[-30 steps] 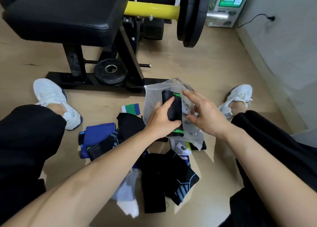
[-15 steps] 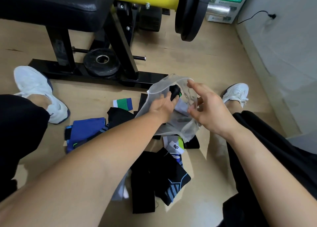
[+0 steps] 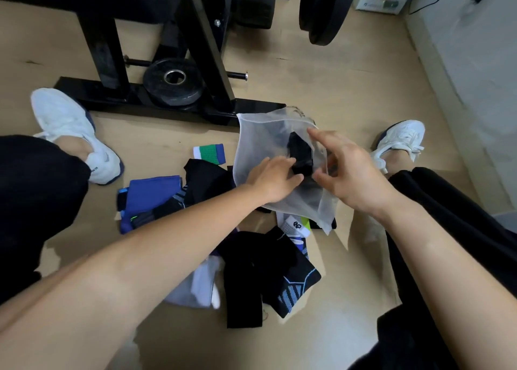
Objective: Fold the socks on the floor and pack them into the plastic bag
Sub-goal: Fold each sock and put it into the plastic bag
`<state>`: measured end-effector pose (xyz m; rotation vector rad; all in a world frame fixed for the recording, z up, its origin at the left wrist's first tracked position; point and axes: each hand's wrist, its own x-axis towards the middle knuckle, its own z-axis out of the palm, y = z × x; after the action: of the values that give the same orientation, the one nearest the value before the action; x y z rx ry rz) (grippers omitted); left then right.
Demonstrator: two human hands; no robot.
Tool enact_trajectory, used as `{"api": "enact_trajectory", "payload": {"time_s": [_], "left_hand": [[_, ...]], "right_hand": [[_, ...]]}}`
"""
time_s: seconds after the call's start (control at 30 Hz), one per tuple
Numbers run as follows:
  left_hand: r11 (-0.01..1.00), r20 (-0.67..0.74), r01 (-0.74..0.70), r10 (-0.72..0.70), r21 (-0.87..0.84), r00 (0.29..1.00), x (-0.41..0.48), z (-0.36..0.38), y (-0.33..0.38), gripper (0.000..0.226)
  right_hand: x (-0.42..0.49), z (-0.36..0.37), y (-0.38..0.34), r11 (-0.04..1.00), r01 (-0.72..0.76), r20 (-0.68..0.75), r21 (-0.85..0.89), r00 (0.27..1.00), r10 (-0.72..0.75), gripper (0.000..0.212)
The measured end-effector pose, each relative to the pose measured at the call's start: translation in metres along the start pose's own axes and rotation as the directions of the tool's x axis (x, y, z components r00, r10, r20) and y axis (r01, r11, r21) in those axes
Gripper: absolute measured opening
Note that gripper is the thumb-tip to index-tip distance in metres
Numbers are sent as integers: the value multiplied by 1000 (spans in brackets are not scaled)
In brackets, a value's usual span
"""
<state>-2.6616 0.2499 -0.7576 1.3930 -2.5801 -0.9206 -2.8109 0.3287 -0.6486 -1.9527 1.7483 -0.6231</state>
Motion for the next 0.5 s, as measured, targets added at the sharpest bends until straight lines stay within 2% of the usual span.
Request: {"api": "enact_trajectory", "payload": {"time_s": [0.07,0.2,0.27,0.33,0.4,0.47,0.5], "left_hand": [[992,-91,-118,113,-46,989,-31,-13,-2,38],[926,-171,-340,367,165,914,-93,-34,-42,28],[892,-155,-374,419,254,895,-120,-39,-77,21],[907,-90,-294,334,301,938,-141,-37,-115,28],[921,17,-158,163,357,987,-151,-32,-148,40],[913,114,-41,-6,407,993,-152,-23,-166,54],[911,143,-17,-47,412,989,-150,-18,-170,66]], "right_hand": [[-1,7,-4,1000,-10,27,-15,1000,10,72],[1,23,-6,999,-33,86,-35,996,36,67],[2,34,-5,999,-40,115,-25,992,43,63],[3,46,-5,998,-47,156,-41,986,53,59],[2,57,-6,995,-62,216,-78,973,77,58],[0,67,-5,989,-33,271,-147,960,72,56],[-1,71,-4,983,-16,292,-181,954,69,55]]}}
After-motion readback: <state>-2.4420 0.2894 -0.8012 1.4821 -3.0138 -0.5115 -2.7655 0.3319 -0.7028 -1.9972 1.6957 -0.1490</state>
